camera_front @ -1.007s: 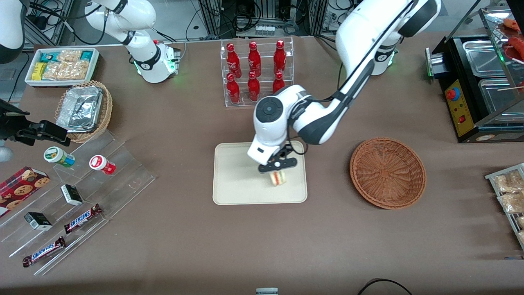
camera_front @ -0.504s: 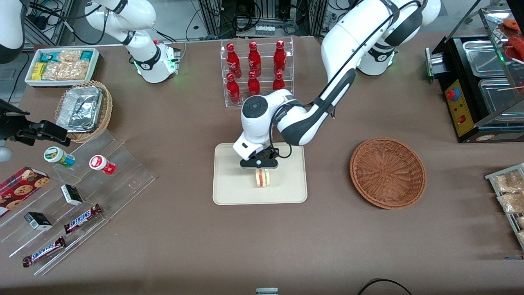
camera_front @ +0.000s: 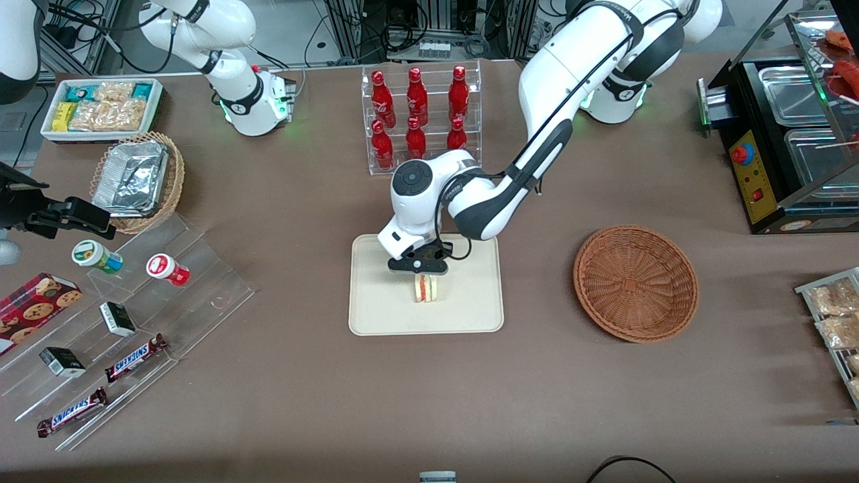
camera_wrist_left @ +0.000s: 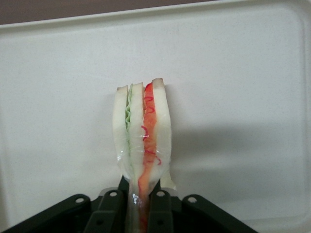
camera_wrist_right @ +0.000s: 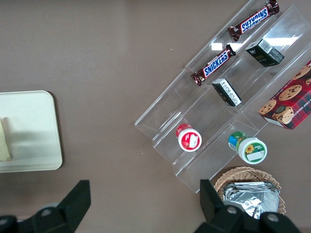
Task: Place sandwich from basket to tray
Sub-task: 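Lower the sandwich onto the tray and open the left gripper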
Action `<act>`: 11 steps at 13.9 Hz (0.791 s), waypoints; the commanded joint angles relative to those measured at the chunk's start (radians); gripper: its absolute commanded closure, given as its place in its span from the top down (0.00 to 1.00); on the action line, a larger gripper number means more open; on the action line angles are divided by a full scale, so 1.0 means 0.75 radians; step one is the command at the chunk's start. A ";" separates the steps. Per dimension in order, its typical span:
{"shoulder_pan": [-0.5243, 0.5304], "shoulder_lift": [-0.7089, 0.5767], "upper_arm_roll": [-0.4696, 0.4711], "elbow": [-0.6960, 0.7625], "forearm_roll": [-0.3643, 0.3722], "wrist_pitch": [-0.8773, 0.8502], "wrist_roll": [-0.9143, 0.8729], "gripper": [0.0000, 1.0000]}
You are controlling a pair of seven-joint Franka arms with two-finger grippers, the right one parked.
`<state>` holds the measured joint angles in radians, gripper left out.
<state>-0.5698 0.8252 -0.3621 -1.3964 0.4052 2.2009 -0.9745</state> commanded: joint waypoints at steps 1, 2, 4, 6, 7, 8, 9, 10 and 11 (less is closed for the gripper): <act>-0.005 0.021 0.006 0.052 0.026 -0.004 0.003 0.98; -0.001 0.014 0.006 0.052 0.024 -0.004 0.001 0.99; 0.009 0.006 0.006 0.072 0.018 -0.010 -0.003 0.99; 0.013 -0.043 0.006 0.072 -0.012 -0.020 -0.010 0.99; 0.023 -0.077 0.010 0.070 -0.063 -0.026 -0.020 0.99; 0.050 -0.114 0.010 0.070 -0.092 -0.071 -0.026 0.99; 0.068 -0.153 0.010 0.072 -0.098 -0.134 -0.052 0.99; 0.105 -0.198 0.008 0.070 -0.105 -0.181 -0.071 0.99; 0.136 -0.245 0.008 0.060 -0.129 -0.228 -0.083 0.99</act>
<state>-0.5109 0.7269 -0.3566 -1.3209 0.3417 2.0950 -1.0105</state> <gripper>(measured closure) 0.009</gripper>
